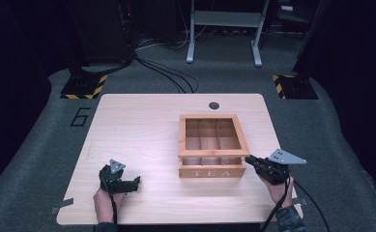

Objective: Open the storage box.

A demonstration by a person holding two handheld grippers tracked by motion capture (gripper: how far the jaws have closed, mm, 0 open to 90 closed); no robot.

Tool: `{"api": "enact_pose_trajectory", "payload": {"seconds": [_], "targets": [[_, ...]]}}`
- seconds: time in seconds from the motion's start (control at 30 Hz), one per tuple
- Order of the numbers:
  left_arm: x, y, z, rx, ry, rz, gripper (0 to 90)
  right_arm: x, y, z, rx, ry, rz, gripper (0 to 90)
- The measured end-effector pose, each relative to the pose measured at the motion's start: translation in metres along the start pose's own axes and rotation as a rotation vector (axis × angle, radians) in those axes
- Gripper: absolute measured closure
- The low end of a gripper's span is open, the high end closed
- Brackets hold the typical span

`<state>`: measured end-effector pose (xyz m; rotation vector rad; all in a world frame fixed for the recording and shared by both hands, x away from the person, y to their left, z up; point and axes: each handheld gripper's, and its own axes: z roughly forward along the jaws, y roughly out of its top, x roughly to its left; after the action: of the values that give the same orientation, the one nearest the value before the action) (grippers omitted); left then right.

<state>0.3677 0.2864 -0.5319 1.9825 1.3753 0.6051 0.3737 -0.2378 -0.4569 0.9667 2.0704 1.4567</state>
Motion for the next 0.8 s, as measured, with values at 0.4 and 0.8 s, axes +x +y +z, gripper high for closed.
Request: {"api": "enact_pose_trajectory", "payload": {"seconds": [0.4, 0.8], "targets": [[0.0, 0.0, 0.0, 0.003, -0.006, 0.002, 1.5, -0.005, 0.007, 0.006, -0.019, 0.026, 0.003, 86.5], [0.0, 0.0, 0.0, 0.0, -0.004, 0.001, 1.5, -0.011, 0.016, 0.017, -0.006, 0.044, -0.017, 86.6]]}}
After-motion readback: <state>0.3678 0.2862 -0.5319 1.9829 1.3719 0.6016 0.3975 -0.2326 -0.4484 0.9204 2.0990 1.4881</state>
